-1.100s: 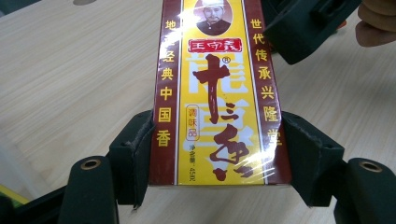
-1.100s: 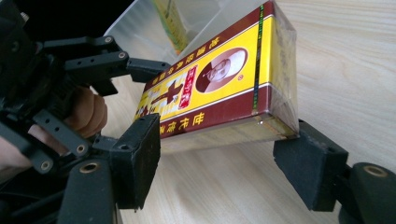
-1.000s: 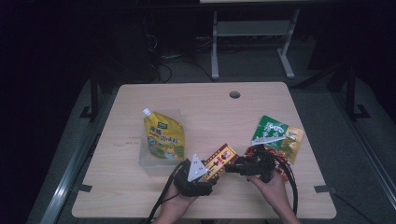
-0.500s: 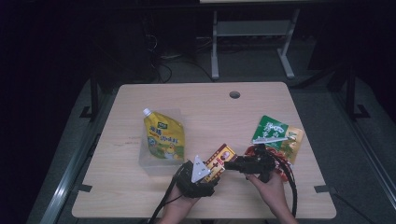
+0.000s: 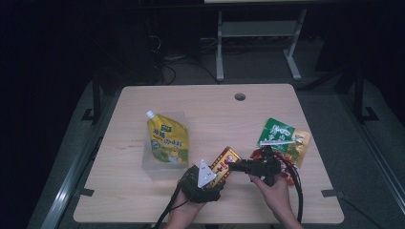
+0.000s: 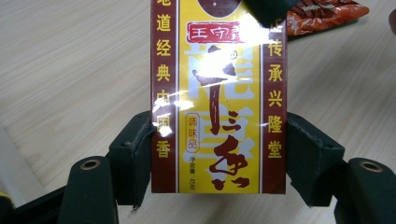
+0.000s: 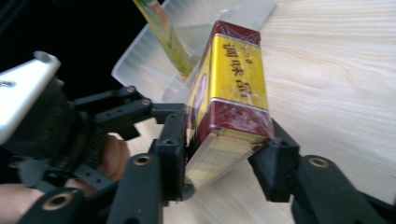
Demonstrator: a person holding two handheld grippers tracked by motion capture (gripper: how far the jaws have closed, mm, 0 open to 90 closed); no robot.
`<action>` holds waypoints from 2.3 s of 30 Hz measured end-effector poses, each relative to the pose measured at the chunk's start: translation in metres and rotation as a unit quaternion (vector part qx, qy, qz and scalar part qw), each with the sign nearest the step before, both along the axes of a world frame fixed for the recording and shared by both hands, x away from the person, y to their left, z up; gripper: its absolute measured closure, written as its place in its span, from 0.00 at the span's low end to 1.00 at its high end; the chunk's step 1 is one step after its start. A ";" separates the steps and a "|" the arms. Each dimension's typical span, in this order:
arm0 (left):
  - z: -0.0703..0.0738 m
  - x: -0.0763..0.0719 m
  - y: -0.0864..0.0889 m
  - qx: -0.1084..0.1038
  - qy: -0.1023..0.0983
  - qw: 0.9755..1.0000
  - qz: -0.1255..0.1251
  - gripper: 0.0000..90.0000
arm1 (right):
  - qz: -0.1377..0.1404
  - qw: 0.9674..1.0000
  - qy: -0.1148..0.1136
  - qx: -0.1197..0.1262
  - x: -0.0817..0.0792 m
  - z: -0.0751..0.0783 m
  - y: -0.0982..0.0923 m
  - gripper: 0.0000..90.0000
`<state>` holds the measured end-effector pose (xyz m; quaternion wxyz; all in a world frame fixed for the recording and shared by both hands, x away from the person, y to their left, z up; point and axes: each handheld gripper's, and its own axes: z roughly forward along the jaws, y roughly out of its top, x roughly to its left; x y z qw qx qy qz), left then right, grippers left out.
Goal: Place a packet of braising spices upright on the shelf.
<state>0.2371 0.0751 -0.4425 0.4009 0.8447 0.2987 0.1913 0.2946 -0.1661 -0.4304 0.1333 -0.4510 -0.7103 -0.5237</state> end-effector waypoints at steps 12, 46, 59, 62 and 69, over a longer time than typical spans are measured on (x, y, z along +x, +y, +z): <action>0.000 0.002 0.004 -0.009 -0.006 1.000 -0.004 0.34 | 0.027 0.999 -0.020 -0.015 0.002 0.016 0.008 0.74; -0.006 -0.011 0.001 -0.005 0.020 0.998 -0.065 0.27 | 0.103 0.965 -0.184 -0.157 0.029 0.093 0.024 0.75; -0.009 -0.013 -0.003 -0.008 0.023 0.997 -0.076 0.24 | 0.171 0.949 -0.225 -0.139 0.033 0.124 0.053 0.75; -0.008 -0.013 -0.002 -0.005 0.022 0.997 -0.077 0.23 | 0.187 0.946 -0.231 -0.132 0.034 0.128 0.060 0.75; -0.010 -0.013 -0.003 -0.006 0.022 0.997 -0.080 0.23 | 0.218 0.937 -0.237 -0.133 0.037 0.136 0.080 0.75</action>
